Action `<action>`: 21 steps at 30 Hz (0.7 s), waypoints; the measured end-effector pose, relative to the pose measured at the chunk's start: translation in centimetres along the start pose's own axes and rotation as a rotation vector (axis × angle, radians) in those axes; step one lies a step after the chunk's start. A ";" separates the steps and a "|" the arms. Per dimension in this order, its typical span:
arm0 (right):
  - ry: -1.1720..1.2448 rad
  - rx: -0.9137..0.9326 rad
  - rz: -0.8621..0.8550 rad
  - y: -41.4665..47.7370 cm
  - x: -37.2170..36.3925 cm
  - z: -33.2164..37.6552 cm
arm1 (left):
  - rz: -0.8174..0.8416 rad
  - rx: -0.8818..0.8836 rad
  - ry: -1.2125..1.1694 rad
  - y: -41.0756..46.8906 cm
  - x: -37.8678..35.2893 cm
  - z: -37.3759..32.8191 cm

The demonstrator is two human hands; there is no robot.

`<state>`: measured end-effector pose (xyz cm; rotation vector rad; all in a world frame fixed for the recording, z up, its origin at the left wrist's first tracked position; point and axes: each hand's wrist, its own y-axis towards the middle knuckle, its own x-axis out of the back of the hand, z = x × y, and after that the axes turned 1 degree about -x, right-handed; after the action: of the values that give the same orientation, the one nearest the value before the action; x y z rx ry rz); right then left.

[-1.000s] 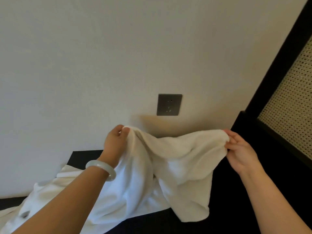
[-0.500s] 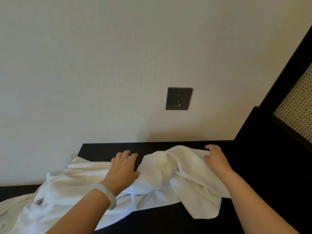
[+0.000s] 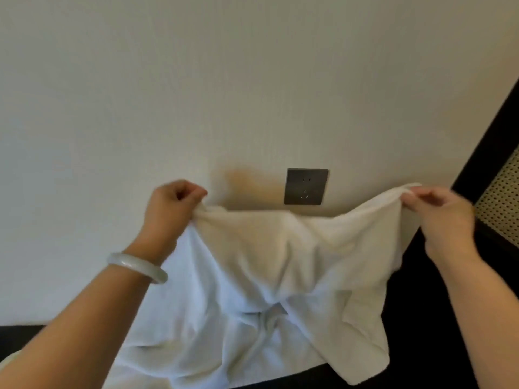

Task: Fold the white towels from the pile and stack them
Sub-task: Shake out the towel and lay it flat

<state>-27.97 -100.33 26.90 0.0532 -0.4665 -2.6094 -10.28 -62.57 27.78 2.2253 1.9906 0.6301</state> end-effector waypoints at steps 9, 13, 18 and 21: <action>-0.975 -0.052 0.784 -11.9 2.4 -8.2 | 0.415 0.250 0.434 -9.9 -2.1 5.5; -1.048 -0.266 0.891 -14.1 2.6 -12.9 | 0.734 0.339 0.743 -14.7 -3.9 7.0; -0.812 -0.227 0.616 -11.1 1.0 -11.2 | 0.711 0.283 0.790 -14.1 -4.5 6.3; -0.657 -0.197 0.564 -10.1 -1.2 -10.8 | 0.596 0.205 0.762 -12.3 -5.0 6.8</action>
<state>-30.25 -94.93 13.27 -0.8884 -0.3636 -2.0444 -19.68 -64.20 16.29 3.0552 1.6235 1.6017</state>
